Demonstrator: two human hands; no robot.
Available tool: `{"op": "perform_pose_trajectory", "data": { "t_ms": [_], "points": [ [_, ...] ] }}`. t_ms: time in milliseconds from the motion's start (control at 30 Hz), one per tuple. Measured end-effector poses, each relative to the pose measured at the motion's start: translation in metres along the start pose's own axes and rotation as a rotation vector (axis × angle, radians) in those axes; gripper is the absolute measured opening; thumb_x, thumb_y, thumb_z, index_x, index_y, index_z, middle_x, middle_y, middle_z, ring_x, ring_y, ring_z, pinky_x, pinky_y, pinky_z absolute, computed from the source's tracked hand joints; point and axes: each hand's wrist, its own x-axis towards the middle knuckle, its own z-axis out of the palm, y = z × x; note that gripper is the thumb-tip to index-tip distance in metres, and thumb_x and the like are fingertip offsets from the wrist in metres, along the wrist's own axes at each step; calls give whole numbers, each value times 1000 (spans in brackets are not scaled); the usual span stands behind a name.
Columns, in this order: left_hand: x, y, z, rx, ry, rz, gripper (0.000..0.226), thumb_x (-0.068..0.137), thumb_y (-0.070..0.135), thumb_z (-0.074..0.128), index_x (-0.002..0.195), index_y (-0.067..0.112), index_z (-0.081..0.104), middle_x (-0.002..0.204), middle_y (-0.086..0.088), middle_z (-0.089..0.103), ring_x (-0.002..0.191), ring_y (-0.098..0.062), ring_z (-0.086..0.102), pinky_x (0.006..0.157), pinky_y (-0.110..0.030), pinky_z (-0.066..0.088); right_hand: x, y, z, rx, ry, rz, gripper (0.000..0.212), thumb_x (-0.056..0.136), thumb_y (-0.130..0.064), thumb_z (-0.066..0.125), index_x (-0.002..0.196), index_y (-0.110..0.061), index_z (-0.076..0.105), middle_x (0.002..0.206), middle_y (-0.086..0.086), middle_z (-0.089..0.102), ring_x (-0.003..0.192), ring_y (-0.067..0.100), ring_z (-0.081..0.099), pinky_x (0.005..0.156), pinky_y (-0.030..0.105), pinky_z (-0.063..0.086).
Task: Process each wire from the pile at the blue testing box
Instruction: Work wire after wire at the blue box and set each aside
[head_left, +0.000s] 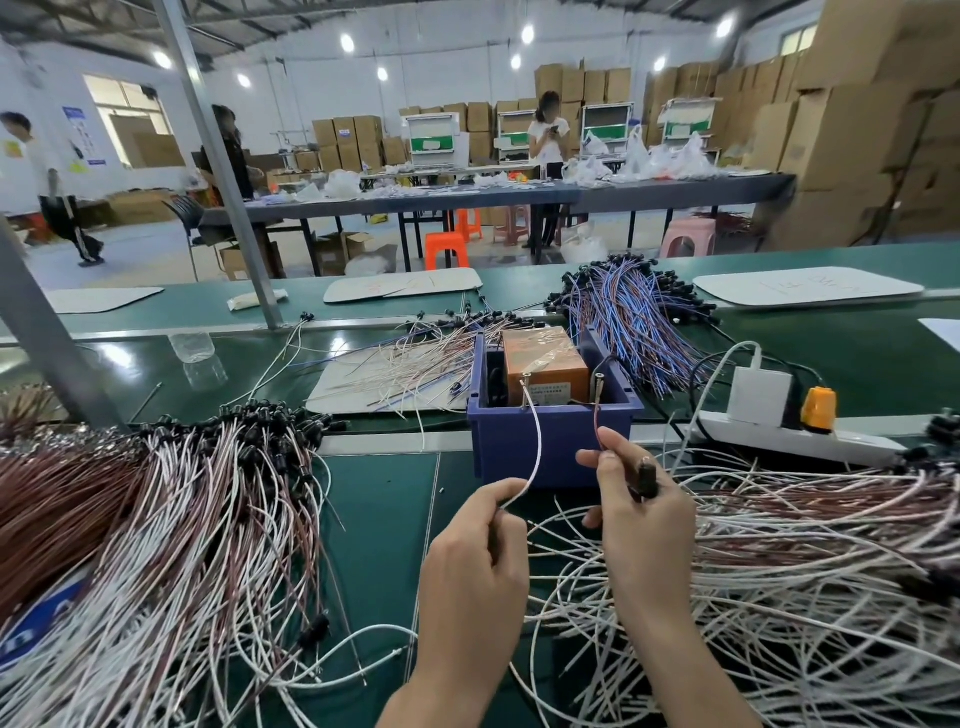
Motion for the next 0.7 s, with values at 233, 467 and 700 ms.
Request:
{"op": "perform_pose_trajectory", "data": {
  "t_ms": [233,467,700],
  "points": [
    [2,4,-4,103,-22,71,25,101,30,56,121,38,67,68,32,54,59,5,51,58,-5,35,-2,-4,-1,9,-28,2,23,102,-18,58,107,-36,70,89,-18,76,49,8,53,46,15,44],
    [5,2,-7,162,-25,121,26,102,27,54,124,37,64,73,29,56,65,4,54,63,-10,38,1,2,-2,-76,-3,-7,18,101,-27,59,108,-22,75,61,-16,67,45,1,52,43,13,39],
    [5,2,-8,162,-11,107,25,101,25,53,122,30,66,72,24,54,66,4,54,62,-7,39,3,4,-3,-73,-4,-7,17,101,-27,59,107,-20,74,61,-12,67,45,1,53,42,13,40]
  ]
}}
